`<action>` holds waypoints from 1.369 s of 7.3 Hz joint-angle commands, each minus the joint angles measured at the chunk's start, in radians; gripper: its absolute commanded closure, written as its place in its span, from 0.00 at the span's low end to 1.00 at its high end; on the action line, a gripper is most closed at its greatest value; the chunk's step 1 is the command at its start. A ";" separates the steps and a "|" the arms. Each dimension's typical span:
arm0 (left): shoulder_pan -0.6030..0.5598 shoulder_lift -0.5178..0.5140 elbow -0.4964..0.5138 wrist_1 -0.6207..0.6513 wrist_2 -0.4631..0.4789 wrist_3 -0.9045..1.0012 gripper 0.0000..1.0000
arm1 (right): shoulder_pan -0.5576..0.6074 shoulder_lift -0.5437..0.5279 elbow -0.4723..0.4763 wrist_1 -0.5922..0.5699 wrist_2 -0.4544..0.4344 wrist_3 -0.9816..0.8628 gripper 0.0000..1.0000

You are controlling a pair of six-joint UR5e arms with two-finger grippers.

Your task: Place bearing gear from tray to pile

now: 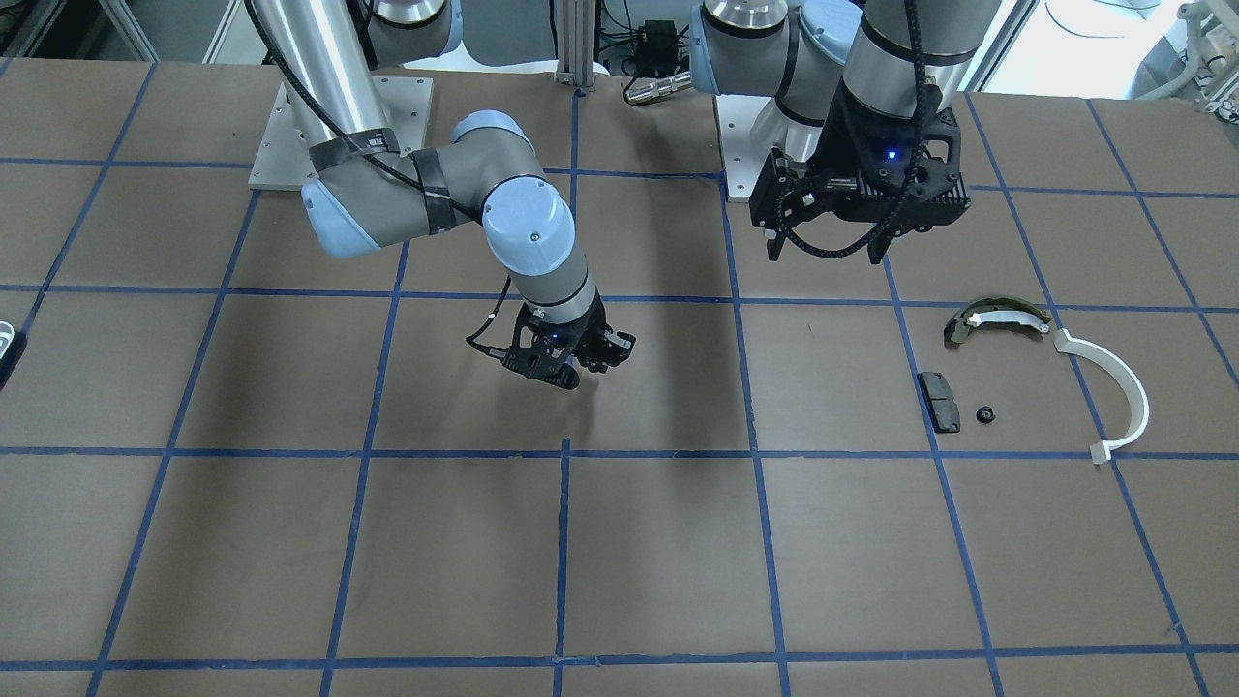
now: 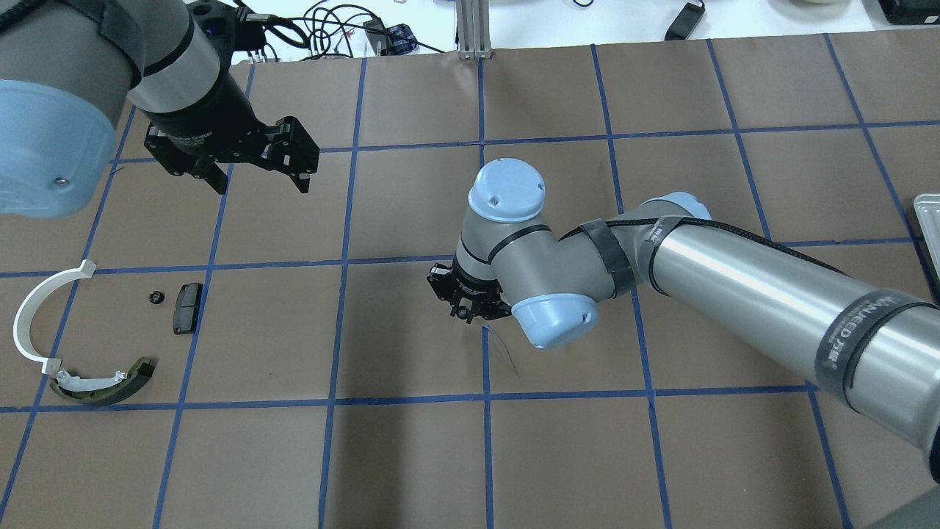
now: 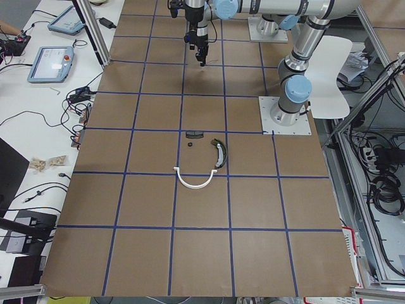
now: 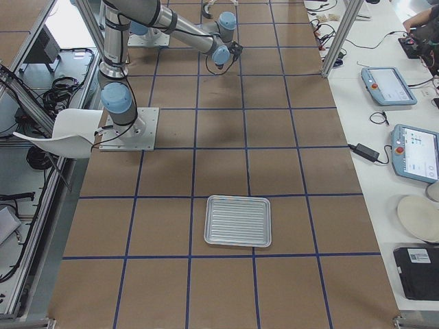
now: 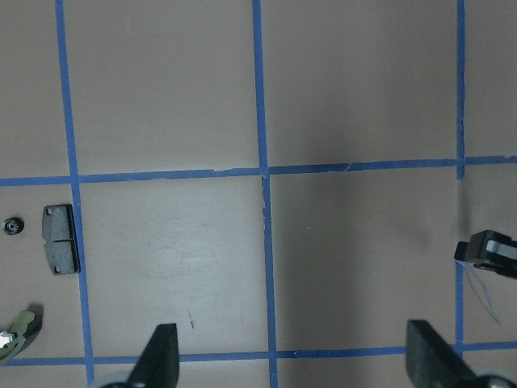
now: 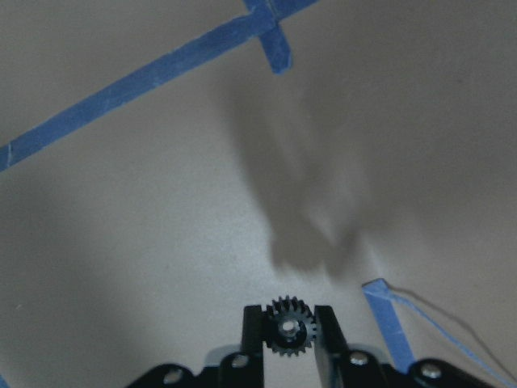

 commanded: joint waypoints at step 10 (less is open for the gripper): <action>-0.315 -0.309 -0.303 0.529 -0.039 -0.389 0.00 | -0.354 -0.397 -0.079 0.543 -0.119 -0.552 0.00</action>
